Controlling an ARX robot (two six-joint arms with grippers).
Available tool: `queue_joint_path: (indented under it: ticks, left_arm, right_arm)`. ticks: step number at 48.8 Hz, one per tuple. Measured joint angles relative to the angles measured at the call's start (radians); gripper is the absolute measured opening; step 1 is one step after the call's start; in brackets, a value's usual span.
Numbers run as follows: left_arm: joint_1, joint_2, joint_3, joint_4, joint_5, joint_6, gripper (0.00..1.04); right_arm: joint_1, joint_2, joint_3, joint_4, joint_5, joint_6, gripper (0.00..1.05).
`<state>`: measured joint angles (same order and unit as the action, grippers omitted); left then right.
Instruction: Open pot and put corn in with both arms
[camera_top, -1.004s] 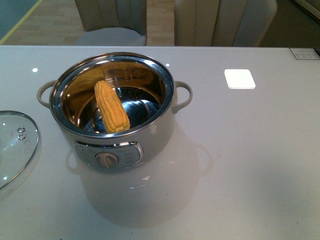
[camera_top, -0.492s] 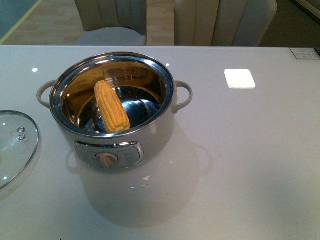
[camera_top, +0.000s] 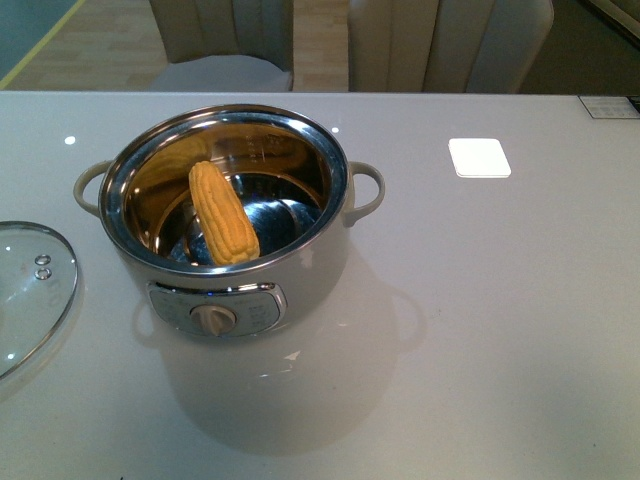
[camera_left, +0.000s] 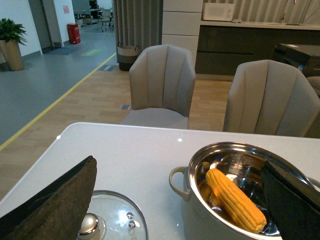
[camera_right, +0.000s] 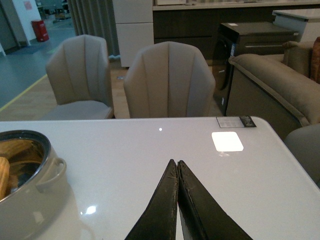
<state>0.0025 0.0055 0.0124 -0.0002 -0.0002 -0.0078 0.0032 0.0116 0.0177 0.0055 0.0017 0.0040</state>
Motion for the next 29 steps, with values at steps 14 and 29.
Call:
queue_joint_path:
  ticks: [14, 29]
  left_arm:
    - [0.000, 0.000, 0.000, 0.000, 0.000, 0.000, 0.98]
    - [0.000, 0.000, 0.000, 0.000, 0.000, 0.000, 0.98]
  right_arm:
    - [0.000, -0.005, 0.000, -0.004, 0.000, 0.000, 0.02]
    - [0.000, -0.005, 0.000, -0.004, 0.000, -0.001, 0.04]
